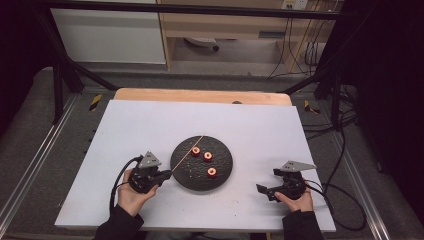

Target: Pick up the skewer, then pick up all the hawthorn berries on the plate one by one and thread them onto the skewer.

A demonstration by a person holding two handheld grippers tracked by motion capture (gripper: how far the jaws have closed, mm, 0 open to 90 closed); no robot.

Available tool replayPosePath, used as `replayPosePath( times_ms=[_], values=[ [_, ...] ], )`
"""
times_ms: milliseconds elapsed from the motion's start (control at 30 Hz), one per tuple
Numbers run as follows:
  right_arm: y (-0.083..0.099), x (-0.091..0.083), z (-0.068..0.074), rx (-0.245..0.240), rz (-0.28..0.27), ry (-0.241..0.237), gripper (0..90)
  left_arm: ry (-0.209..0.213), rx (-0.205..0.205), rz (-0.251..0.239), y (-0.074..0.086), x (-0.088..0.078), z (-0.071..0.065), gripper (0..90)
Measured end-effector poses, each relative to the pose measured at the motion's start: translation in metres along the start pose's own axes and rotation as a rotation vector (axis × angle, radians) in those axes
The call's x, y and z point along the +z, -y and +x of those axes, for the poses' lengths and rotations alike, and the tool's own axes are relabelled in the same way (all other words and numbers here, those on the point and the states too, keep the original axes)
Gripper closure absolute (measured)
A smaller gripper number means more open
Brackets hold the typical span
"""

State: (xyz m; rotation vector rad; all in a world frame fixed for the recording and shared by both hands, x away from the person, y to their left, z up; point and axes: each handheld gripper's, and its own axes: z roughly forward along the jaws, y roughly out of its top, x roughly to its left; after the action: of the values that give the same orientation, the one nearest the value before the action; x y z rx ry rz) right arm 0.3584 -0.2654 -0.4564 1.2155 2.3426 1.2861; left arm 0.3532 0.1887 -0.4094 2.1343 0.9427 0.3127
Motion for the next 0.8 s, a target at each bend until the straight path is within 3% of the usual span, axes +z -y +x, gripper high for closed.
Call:
replayPosePath(
  times_ms=[467, 800],
  values=[
    [-0.008, 0.005, 0.007, 0.008, 0.018, 0.008, 0.7, 0.013, -0.008, -0.069, 0.034, -0.018, 0.007, 88.1],
    [-0.014, 0.009, 0.012, 0.012, 0.026, 0.009, 0.7, 0.019, 0.002, -0.081, 0.043, -0.022, 0.009, 88.1]
  ],
)
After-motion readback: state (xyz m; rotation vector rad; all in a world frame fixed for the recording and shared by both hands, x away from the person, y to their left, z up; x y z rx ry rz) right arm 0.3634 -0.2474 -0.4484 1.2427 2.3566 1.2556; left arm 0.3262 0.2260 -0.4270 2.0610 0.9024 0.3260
